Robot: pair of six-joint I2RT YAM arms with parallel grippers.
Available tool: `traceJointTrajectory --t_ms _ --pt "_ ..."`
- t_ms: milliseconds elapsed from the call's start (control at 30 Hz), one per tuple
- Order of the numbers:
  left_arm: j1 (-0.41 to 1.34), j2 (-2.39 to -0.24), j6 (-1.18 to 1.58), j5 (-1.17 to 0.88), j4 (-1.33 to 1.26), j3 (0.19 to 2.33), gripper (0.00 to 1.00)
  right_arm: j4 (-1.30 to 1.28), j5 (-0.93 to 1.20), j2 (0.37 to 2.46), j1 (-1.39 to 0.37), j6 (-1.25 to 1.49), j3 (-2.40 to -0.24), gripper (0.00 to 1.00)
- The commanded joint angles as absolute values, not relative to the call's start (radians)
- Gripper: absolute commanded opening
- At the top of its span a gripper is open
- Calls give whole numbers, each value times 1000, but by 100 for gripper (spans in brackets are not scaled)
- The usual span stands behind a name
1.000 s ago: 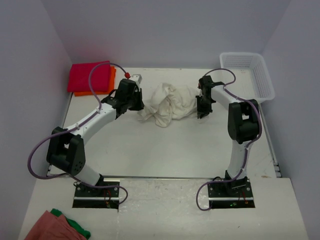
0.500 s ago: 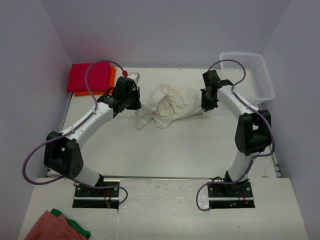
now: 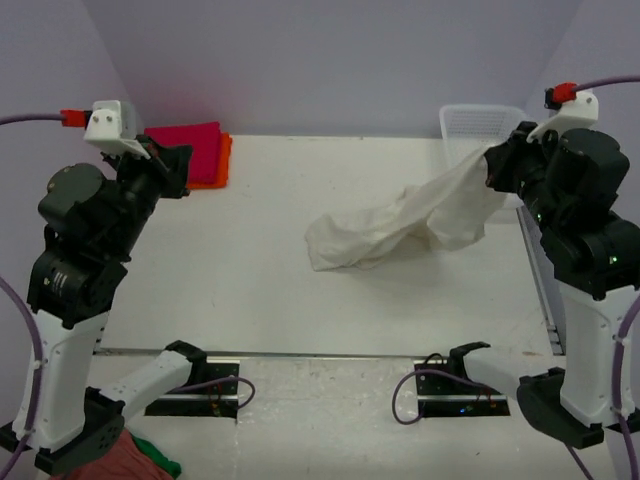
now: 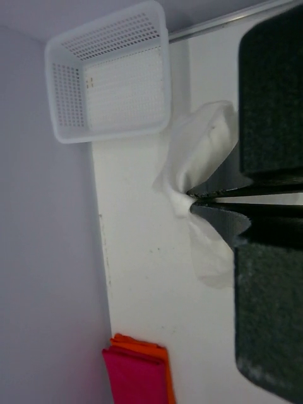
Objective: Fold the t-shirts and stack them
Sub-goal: Flatten out the tshirt
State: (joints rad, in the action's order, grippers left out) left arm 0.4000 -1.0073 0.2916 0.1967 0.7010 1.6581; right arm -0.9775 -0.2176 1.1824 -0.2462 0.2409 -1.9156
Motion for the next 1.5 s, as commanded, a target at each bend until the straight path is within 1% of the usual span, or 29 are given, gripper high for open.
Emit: traceJointTrajectory --t_ms 0,33,67,100,133,167,200,233,300,333,433,467,567,600,767,933,1067,1267,1367,1400,1467 --pt "399 -1055 268 62 805 1568 0 -1103 -152 1201 -250 204 -1911 0" --pt "397 -1066 278 -92 783 1512 0 -1100 -134 1195 -253 204 -1858 0" --pt "399 -1074 287 -169 749 1452 8 -1074 -133 1187 -256 206 -1818 0" --pt "406 -1069 319 -225 639 1311 24 -1059 -133 1160 -256 213 -1778 0" --pt "416 -1063 337 -294 573 1240 37 -1045 -121 1149 -258 215 -1710 0" --pt "417 -1068 356 -342 518 1183 38 -1020 -117 1138 -258 219 -1680 0" --pt "422 -1078 385 -385 421 1092 43 -1011 -114 1122 -258 228 -1657 0" --pt "436 -1089 402 -434 373 1053 57 -1002 -107 1115 -264 230 -1622 0" --pt "500 -1141 432 -439 245 964 73 -989 -98 1114 -268 239 -1603 0" --pt "527 -1164 440 -427 211 941 76 -989 -103 1117 -279 242 -1595 0" --pt "638 -1305 451 -368 143 928 73 -983 -112 1124 -307 252 -1588 0" --pt "678 -1392 443 -356 134 951 72 -979 -115 1126 -313 255 -1588 0" --pt "719 -1535 442 -305 127 998 71 -970 -117 1127 -334 259 -1582 0" --pt "727 -1560 439 -267 127 1009 71 -969 -118 1127 -340 259 -1578 0" --pt "741 -1681 440 -235 133 1051 71 -979 -149 1126 -353 259 -1569 0" --pt "744 -1736 428 -153 160 1074 71 -968 -152 1114 -353 258 -1551 0" --pt "742 -1822 416 -179 153 1118 71 -959 -156 1120 -354 259 -1543 0" --pt "742 -1936 440 -304 80 1163 69 -962 -170 1146 -354 261 -1555 0" --pt "745 -1969 448 -310 72 1172 64 -963 -176 1149 -356 258 -1554 0" --pt "746 -1974 449 -307 72 1173 56 -963 -179 1149 -354 258 -1555 0" --pt "747 -1997 457 -308 72 1178 50 -966 -186 1147 -356 258 -1557 0"
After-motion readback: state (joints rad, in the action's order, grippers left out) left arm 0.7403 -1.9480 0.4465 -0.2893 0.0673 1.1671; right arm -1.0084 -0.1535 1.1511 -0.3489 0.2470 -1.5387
